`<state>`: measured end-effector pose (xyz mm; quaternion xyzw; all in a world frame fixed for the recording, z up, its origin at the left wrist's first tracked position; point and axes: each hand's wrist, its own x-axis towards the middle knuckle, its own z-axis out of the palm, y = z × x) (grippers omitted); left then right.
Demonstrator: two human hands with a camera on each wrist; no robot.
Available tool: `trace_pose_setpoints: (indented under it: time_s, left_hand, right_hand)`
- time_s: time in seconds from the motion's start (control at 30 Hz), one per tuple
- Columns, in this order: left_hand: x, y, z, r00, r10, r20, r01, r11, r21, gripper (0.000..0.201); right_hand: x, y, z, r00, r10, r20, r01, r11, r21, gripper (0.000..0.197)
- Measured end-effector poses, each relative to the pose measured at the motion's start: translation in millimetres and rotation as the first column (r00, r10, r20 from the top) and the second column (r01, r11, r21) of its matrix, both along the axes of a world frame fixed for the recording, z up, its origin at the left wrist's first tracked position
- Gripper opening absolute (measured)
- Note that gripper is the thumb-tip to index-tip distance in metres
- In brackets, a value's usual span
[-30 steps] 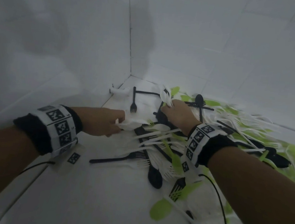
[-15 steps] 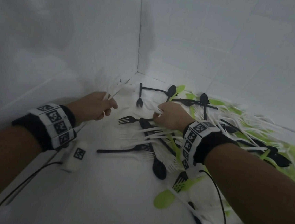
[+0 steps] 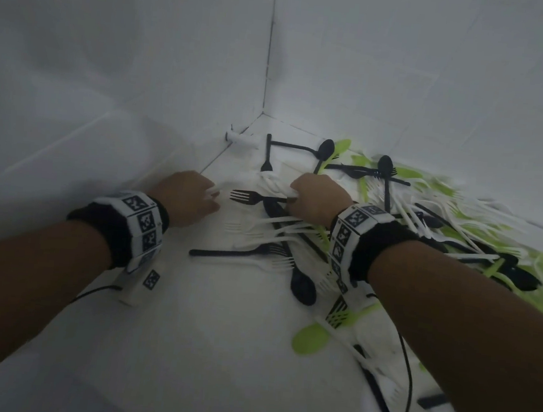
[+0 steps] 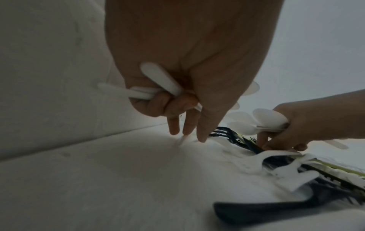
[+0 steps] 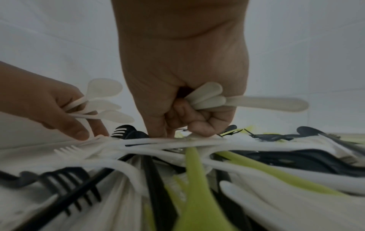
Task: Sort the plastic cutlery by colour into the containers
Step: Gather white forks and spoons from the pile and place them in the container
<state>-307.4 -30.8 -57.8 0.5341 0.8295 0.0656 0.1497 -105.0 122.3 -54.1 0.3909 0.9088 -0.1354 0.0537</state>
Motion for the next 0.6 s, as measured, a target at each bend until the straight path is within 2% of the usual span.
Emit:
trace_pose_setpoints:
  time_s: [0.1, 0.23, 0.33, 0.4, 0.43, 0.53, 0.6]
  left_hand:
    - [0.3, -1.8, -3.3, 0.999, 0.020, 0.042, -0.021, 0.999, 0.028, 0.024]
    - [0.4, -3.4, -6.4, 0.993, 0.029, 0.118, -0.034, 0.998, 0.045, 0.027]
    - [5.7, -0.6, -10.9, 0.986, 0.013, 0.167, -0.031, 0.994, 0.105, 0.021]
    - [10.4, 2.4, -13.0, 0.977, -0.001, 0.215, -0.028, 0.991, 0.129, 0.019]
    - [12.6, 4.3, -13.6, 0.973, -0.005, 0.233, -0.028, 0.990, 0.137, 0.018]
    - [16.2, 10.8, -14.8, 0.973, 0.009, 0.230, -0.045, 0.988, 0.149, 0.022]
    - [15.0, 15.6, -16.2, 0.975, 0.062, 0.213, -0.098, 0.982, 0.162, 0.027]
  right_hand:
    - [6.3, -3.5, 5.7, 0.999, 0.018, 0.042, -0.021, 0.998, 0.066, 0.035]
    - [20.0, -3.2, 23.1, 0.983, 0.087, 0.161, -0.137, 0.934, 0.329, 0.026]
    - [29.8, 4.2, 35.5, 0.988, 0.043, 0.147, -0.100, 0.907, 0.408, 0.023]
    - [37.2, 9.2, 38.5, 0.993, -0.040, 0.107, -0.002, 0.929, 0.369, 0.041]
    - [41.8, 11.2, 38.2, 0.994, -0.079, 0.070, 0.052, 0.944, 0.325, 0.044]
    - [58.3, 16.9, 32.5, 0.977, -0.196, -0.082, 0.208, 0.962, 0.177, 0.020]
    - [71.0, 20.0, 25.7, 0.956, -0.232, -0.178, 0.256, 0.959, 0.121, 0.012]
